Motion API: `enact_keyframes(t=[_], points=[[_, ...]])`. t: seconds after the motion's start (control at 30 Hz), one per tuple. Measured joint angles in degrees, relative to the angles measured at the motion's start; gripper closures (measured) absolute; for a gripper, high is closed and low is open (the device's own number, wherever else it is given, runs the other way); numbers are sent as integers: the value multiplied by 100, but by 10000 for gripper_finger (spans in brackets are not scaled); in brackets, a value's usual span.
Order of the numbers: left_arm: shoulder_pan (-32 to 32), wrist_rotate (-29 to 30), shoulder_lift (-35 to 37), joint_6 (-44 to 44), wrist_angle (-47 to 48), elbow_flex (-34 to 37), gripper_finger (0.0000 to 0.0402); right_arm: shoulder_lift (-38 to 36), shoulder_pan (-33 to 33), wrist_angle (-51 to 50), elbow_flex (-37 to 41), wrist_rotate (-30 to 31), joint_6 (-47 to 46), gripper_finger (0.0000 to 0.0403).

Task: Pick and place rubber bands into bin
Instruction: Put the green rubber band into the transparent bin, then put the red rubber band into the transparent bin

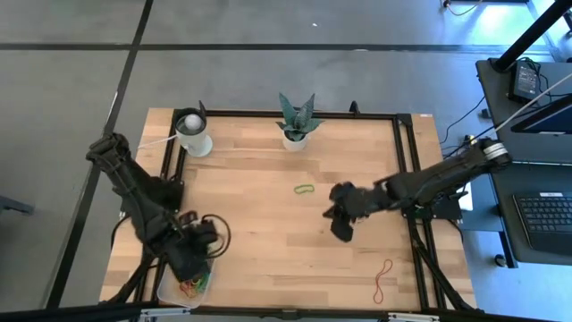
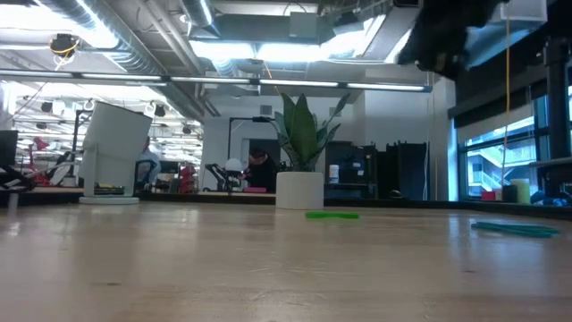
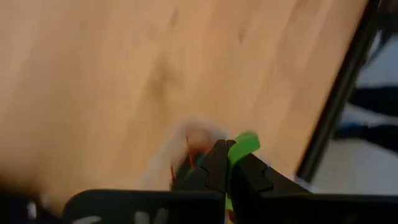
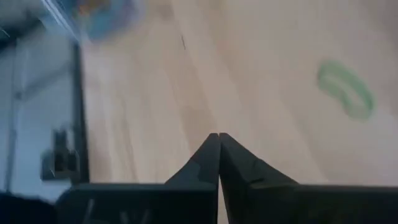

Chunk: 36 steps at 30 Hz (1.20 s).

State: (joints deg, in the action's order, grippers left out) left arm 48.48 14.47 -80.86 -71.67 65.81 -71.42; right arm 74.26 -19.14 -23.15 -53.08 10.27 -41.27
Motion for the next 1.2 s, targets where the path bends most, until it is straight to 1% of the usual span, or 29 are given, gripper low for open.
enact_keyframes(t=[0.1, 0.17, 0.2, 0.27, 0.37, 0.5, 0.57, 0.7, 0.87, 0.97, 1.1, 1.2], points=[[291, -431, 0, -382, 92, 0, 401, 575, -359, -1431, -664, 22, -558, 396], [459, -677, -1, -454, 96, 0, 400, 933, -568, -2471, -1091, 23, -1033, 399], [544, -710, 0, -453, 107, 0, 399, 1082, -667, -2892, -1268, 24, -1326, 400], [670, -624, 0, -468, 168, 0, 399, 1297, -872, -3425, -1515, 35, -1858, 399], [773, -434, -2, -471, 268, 0, 398, 1425, -1189, -3432, -1620, 36, -2357, 393], [765, -595, -2, -471, 346, 104, 383, 1449, -1610, -3319, -1620, 36, -2955, 390], [764, -793, -4, -493, 311, 254, 367, 1449, -1800, -3322, -1620, 66, -3209, 394], [764, -1207, -4, -838, 248, 570, 329, 1449, -2084, -3325, -1620, 91, -3659, 399], [773, -1238, -5, -922, 173, 830, 292, 1449, -2317, -3326, -1620, 479, -3971, 392], [769, -1082, -7, -885, 168, 837, 282, 1449, -2352, -3330, -1620, 516, -3972, 390], [683, -508, -7, -874, 103, 837, 285, 1449, -2350, -3395, -1620, 519, -3949, 393], [500, -100, 23, -765, -13, 837, 292, 1449, -2351, -3485, -1618, 526, -3945, 396]])
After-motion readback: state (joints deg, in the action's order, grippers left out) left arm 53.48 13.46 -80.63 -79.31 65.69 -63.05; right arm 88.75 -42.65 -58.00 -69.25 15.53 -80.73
